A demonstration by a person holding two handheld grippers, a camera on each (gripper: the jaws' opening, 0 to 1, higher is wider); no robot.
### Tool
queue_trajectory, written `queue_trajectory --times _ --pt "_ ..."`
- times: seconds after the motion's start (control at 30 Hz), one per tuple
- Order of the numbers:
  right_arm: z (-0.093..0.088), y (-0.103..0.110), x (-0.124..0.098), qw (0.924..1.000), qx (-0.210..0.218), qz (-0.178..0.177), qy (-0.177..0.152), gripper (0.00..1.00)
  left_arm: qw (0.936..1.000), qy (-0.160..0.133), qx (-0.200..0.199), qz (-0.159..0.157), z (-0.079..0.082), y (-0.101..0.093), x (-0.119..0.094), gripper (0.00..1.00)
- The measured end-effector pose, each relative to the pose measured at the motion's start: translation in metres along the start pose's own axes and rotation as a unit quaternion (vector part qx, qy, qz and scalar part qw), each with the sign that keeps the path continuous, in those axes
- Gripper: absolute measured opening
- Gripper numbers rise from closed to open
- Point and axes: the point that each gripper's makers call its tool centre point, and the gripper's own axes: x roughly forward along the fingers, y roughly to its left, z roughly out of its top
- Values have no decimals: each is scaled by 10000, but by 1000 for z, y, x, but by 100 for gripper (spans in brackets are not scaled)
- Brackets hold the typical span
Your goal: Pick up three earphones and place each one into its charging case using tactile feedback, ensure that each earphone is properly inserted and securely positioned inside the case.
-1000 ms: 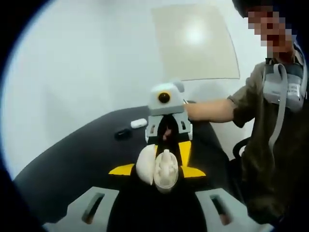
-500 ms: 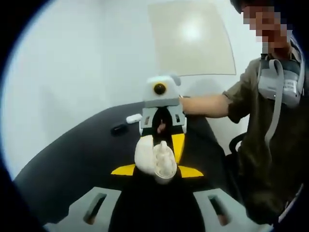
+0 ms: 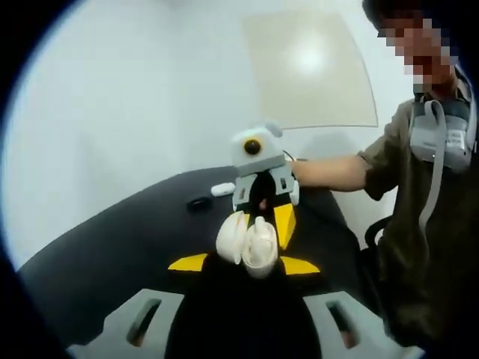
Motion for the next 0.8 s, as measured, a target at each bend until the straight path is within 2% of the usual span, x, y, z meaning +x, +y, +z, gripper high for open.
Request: queue_trajectory --times 0.13,0.23,0.3,0.37,0.5,0.7,0.77,0.8 --pt "-1 0 0 10000 81 7 17 21 9999 -7 101 -42 4 -2 5 31" --pt "-1 -2 0 9993 378 33 10 21 9997 34 234 -27 6 -2 4 30" --pt "-2 -3 0 9987 517 34 11 21 9994 38 329 -24 10 -2 3 26" --pt "0 -7 0 9979 646 -74 -45 21 9993 -44 352 -95 17 -5 0 17" --pt "1 -6 0 9984 563 -32 -39 21 9995 73 312 -59 12 -5 2 19" --pt "1 -4 -2 9986 515 -47 -57 21 9986 223 471 51 6 -7 4 21" --pt "1 -4 -2 9987 509 -44 -56 21 9966 470 671 102 3 -6 -1 22" --pt "0 -4 -3 9986 533 -40 -56 21 9928 627 965 331 2 0 -5 24"
